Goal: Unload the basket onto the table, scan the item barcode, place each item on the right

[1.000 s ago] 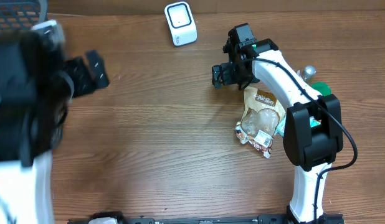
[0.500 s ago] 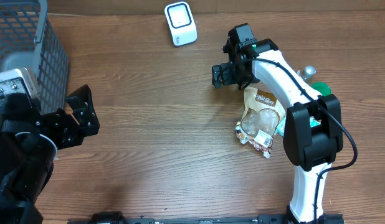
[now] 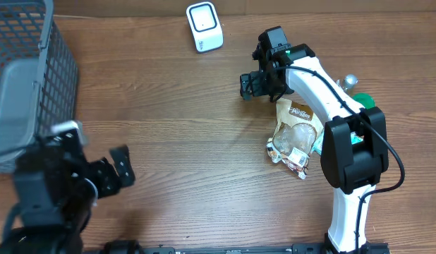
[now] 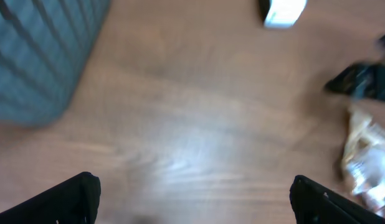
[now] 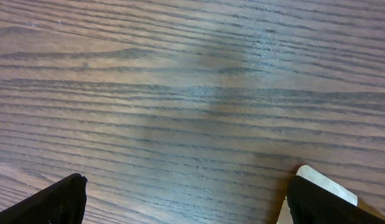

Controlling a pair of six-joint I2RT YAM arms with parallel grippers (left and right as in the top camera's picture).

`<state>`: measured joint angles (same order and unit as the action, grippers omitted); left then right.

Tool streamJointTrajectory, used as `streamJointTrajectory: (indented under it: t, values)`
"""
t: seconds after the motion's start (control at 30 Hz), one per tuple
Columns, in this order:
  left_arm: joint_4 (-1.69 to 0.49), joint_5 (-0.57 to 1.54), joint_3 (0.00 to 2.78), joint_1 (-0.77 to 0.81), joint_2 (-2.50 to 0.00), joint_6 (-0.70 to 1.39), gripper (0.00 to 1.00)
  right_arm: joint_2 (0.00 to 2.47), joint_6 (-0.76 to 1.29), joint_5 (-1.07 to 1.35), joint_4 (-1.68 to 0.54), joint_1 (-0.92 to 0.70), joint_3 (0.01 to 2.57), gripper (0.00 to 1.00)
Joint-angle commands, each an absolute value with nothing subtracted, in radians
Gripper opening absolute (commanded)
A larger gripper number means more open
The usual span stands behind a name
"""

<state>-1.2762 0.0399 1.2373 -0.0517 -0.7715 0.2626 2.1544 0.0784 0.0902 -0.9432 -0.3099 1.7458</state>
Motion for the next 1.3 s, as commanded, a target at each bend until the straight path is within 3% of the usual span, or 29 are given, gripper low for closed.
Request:
streamJointTrajectory:
  t: [0.0,0.27,0.77,0.97,1.27]
  values:
    - [-1.267,0.013,1.095,-0.050,-0.704,0.269,0.99,2.153,0.081,0.095,-0.939,-0.313,1.768,1.00]
    - [-0.920,0.006,0.771,-0.050,-0.548,0.297,1.00,2.153,0.081,0.095,-0.939,-0.313,1.768,1.00]
    - [0.161,0.166,0.295,-0.050,-0.178,0.303,1.00,2.153,0.081,0.095,-0.939,-0.313,1.768,1.00]
    - [0.348,0.158,0.167,-0.050,-0.059,0.303,1.00,2.153,0.081,0.095,-0.939,-0.313,1.768,1.00]
    - [0.431,0.146,0.046,-0.053,-0.003,0.259,1.00,2.153,0.081,0.095,-0.939,-0.313,1.768,1.00]
